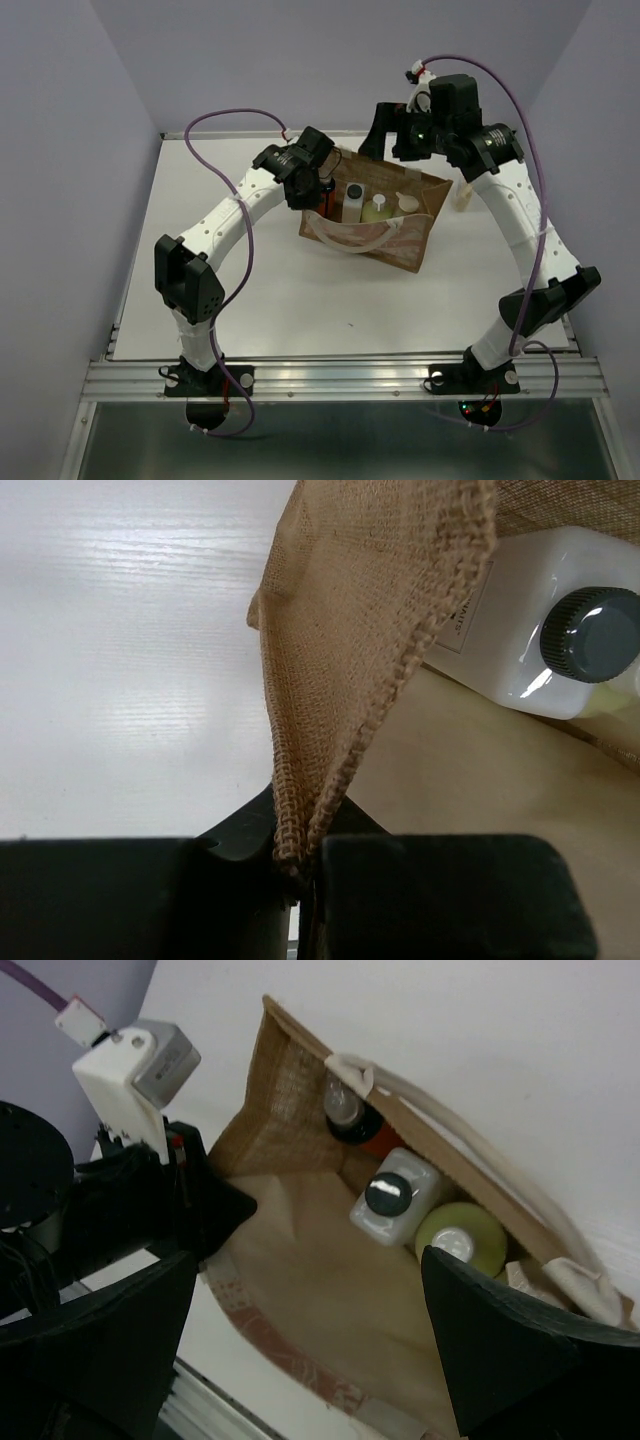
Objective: Take the personal care products out of the canvas bag
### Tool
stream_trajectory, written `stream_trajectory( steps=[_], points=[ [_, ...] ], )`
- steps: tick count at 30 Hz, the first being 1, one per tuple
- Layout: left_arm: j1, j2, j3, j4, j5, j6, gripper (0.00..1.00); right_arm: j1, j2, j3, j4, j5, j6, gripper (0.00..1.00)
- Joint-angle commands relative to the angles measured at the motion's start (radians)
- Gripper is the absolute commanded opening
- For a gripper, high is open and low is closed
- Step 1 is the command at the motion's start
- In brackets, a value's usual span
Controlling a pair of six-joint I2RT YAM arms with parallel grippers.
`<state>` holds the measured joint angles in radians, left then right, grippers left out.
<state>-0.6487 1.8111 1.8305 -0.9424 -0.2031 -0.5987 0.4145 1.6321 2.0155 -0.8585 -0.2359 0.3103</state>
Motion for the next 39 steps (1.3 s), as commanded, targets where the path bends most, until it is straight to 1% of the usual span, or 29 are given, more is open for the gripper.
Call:
stream_trajectory(
  steps=[1, 4, 8, 9, 12, 14, 16, 18, 21, 27, 31, 34, 39],
  points=[
    [-0.015, -0.024, -0.019, -0.009, 0.014, 0.022, 0.00, 0.070, 0.020, 0.040, -0.126, -0.013, 0.018, 1.00],
    [-0.019, -0.029, -0.033, -0.012, 0.013, 0.027, 0.00, 0.118, 0.061, 0.052, -0.155, 0.036, 0.032, 1.00],
    [-0.023, -0.044, -0.079, 0.001, 0.010, 0.022, 0.00, 0.173, 0.124, 0.083, -0.185, 0.173, 0.142, 1.00],
    [-0.025, -0.045, -0.091, 0.001, 0.002, 0.020, 0.00, 0.205, 0.133, 0.081, -0.185, 0.219, 0.165, 1.00],
    [-0.026, -0.062, -0.119, 0.019, 0.008, 0.007, 0.00, 0.234, 0.149, 0.023, -0.177, 0.325, 0.265, 1.00],
    [-0.028, -0.065, -0.122, 0.027, 0.011, -0.003, 0.00, 0.245, 0.152, -0.017, -0.140, 0.369, 0.285, 1.00],
    [-0.028, -0.070, -0.122, 0.031, 0.014, -0.006, 0.00, 0.245, 0.170, 0.003, -0.142, 0.421, 0.308, 1.00],
    [-0.028, -0.068, -0.119, 0.042, 0.022, -0.006, 0.00, 0.254, 0.213, 0.066, -0.187, 0.499, 0.329, 1.00],
    [-0.028, -0.065, -0.111, 0.047, 0.028, -0.010, 0.00, 0.254, 0.262, 0.109, -0.252, 0.578, 0.361, 1.00],
    [-0.029, -0.056, -0.091, 0.045, 0.028, -0.004, 0.00, 0.254, 0.305, 0.120, -0.280, 0.609, 0.447, 1.00],
    [-0.029, -0.056, -0.091, 0.051, 0.030, 0.002, 0.00, 0.254, 0.325, 0.137, -0.254, 0.636, 0.432, 1.00],
    [-0.029, -0.056, -0.088, 0.047, 0.028, -0.003, 0.00, 0.254, 0.356, 0.146, -0.251, 0.621, 0.457, 1.00],
    [-0.029, -0.065, -0.092, 0.044, 0.030, -0.010, 0.00, 0.254, 0.354, 0.100, -0.205, 0.627, 0.451, 1.00]
  ],
)
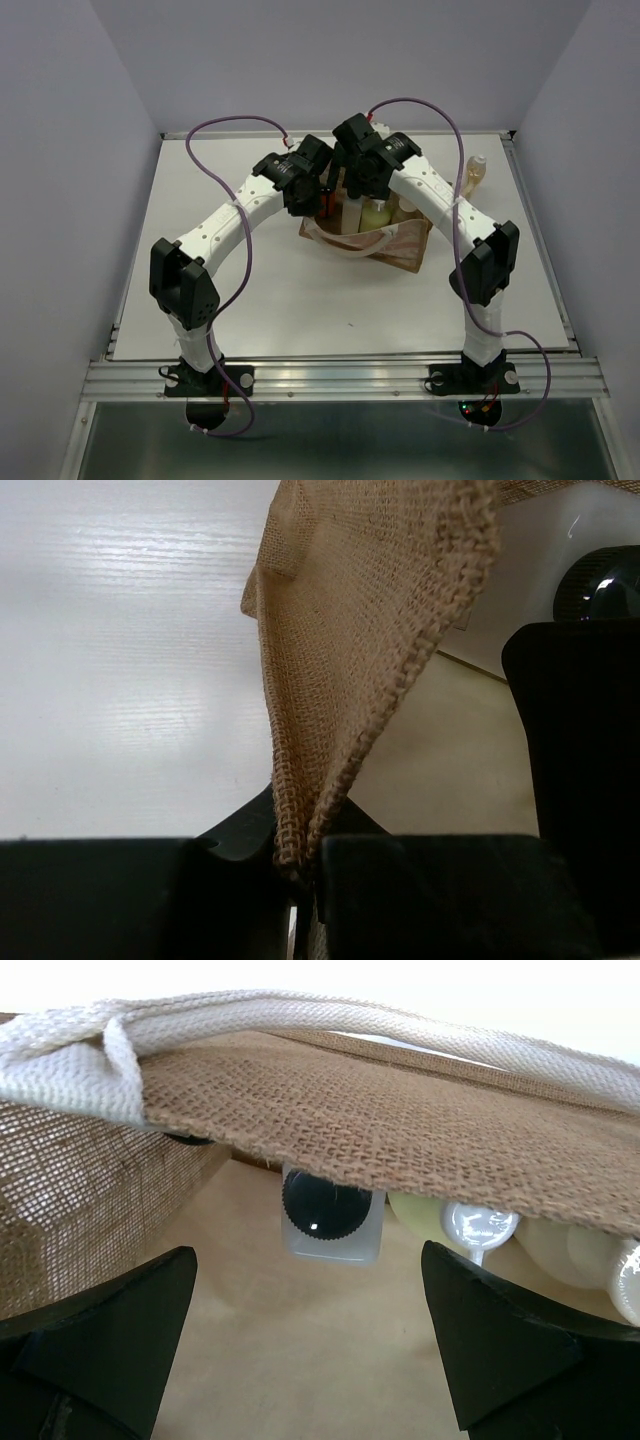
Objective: Take the personal care products out of the canvas bag
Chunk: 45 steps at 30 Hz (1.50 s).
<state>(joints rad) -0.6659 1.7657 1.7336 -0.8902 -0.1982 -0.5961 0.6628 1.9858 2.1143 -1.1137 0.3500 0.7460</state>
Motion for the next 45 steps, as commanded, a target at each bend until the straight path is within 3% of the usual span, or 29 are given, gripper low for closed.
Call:
stream_trajectory(
  steps=[1, 11, 16, 21, 25, 26, 28, 29, 32, 37, 45],
  points=[
    [-0.012, -0.022, 0.001, -0.004, 0.028, -0.014, 0.00, 0.006, 0.004, 0.000, 0.049, 0.044, 0.016, 1.00],
    [-0.012, -0.040, -0.035, 0.010, 0.031, -0.024, 0.00, 0.006, 0.037, -0.071, 0.146, 0.015, 0.024, 0.99],
    [-0.012, -0.046, -0.049, 0.019, 0.036, -0.022, 0.00, 0.006, 0.088, -0.039, 0.115, 0.076, 0.030, 0.99],
    [-0.012, -0.052, -0.055, 0.023, 0.036, -0.027, 0.00, 0.006, 0.105, -0.083, 0.123, 0.063, 0.058, 0.93],
    [-0.012, -0.051, -0.055, 0.027, 0.039, -0.028, 0.00, 0.006, 0.119, -0.079, 0.123, 0.102, 0.043, 0.78],
    [-0.014, -0.051, -0.054, 0.025, 0.040, -0.028, 0.00, 0.006, 0.120, -0.073, 0.121, 0.110, 0.038, 0.67],
    [-0.012, -0.048, -0.049, 0.025, 0.040, -0.030, 0.00, 0.006, 0.122, -0.053, 0.112, 0.129, 0.024, 0.55],
    [-0.012, -0.046, -0.048, 0.027, 0.039, -0.030, 0.00, 0.006, 0.120, -0.033, 0.109, 0.132, 0.020, 0.43],
    [-0.014, -0.035, -0.029, 0.022, 0.033, -0.030, 0.00, 0.006, 0.102, -0.008, 0.083, 0.135, 0.012, 0.24],
    [-0.014, -0.009, 0.009, 0.005, 0.006, -0.031, 0.00, 0.006, 0.028, 0.001, 0.104, 0.127, -0.049, 0.02],
    [-0.012, 0.038, 0.089, -0.003, -0.007, -0.013, 0.00, 0.006, -0.171, 0.036, 0.193, 0.040, -0.252, 0.01]
  ],
)
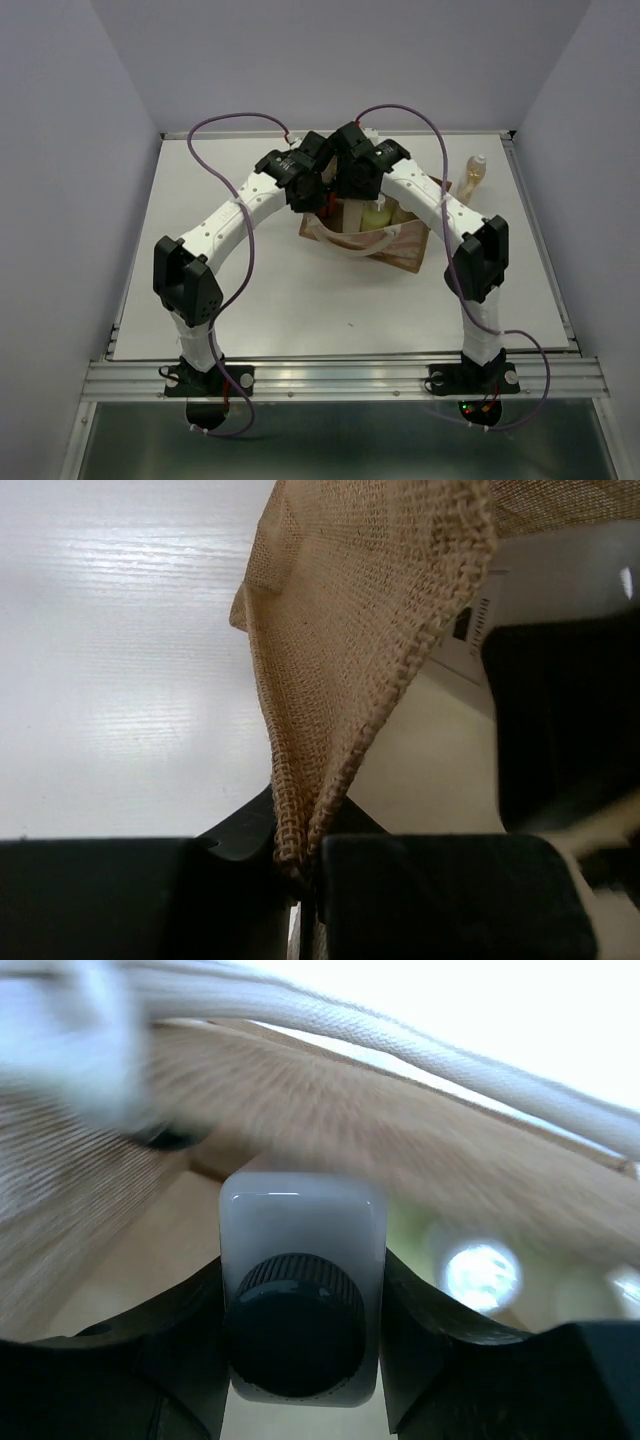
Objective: Take the personal care products out of the canvas bag
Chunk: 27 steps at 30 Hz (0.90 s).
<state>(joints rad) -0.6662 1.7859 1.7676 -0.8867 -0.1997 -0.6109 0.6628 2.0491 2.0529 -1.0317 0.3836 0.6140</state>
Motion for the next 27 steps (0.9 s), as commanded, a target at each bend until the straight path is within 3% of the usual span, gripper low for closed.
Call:
stream_trajectory(
  steps=[1, 14, 21, 27],
  points=[
    [-0.012, 0.018, 0.062, -0.008, -0.012, 0.002, 0.00, 0.006, -0.248, 0.108, 0.110, 0.005, -0.126, 0.01],
    [-0.010, 0.038, 0.092, 0.009, -0.037, 0.002, 0.00, -0.040, -0.360, 0.294, 0.202, 0.074, -0.240, 0.01],
    [-0.012, 0.075, 0.147, 0.005, -0.043, 0.014, 0.00, -0.178, -0.389, 0.332, 0.442, 0.123, -0.235, 0.01],
    [-0.009, 0.090, 0.178, -0.003, -0.050, 0.025, 0.00, -0.284, -0.394, 0.325, 0.472, 0.159, -0.281, 0.01]
  ],
)
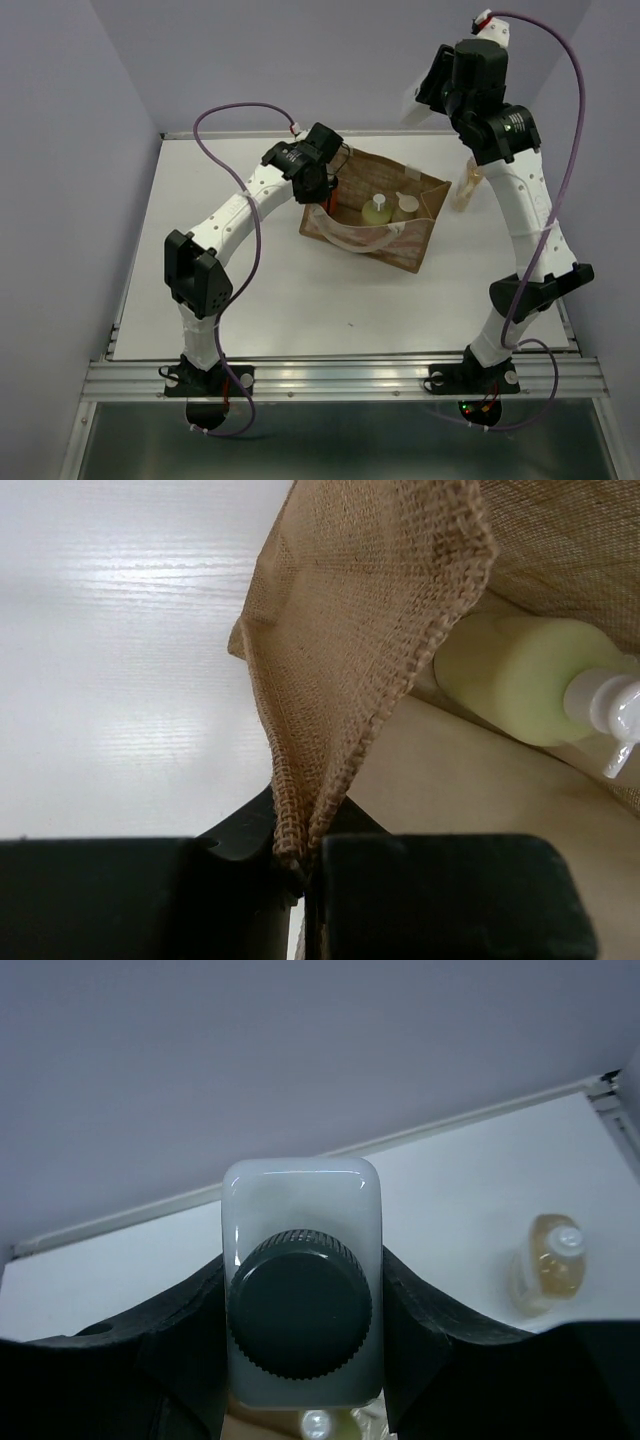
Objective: Take the personal care products out of the canvas bag
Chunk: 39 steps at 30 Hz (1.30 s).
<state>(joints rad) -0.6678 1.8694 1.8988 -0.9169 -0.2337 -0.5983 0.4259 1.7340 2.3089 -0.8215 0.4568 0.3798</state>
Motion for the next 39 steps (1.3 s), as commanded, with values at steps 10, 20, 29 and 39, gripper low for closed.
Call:
stream_trajectory(
  steps=[10, 20, 29, 39],
  points=[
    [-0.004, -0.010, 0.008, 0.035, -0.012, 0.014, 0.00, -0.271, -0.103, -0.052, 0.200, 0.285, -0.114, 0.01],
    [-0.004, -0.058, -0.089, 0.075, 0.017, 0.031, 0.00, -0.461, -0.211, -0.394, 0.068, 0.180, 0.043, 0.01],
    [-0.007, -0.093, -0.155, 0.107, 0.027, 0.028, 0.00, -0.495, -0.271, -0.762, 0.243, 0.115, 0.082, 0.01],
    [-0.010, -0.115, -0.155, 0.098, 0.022, 0.031, 0.00, -0.495, -0.226, -0.924, 0.364, 0.088, 0.126, 0.11]
  ],
)
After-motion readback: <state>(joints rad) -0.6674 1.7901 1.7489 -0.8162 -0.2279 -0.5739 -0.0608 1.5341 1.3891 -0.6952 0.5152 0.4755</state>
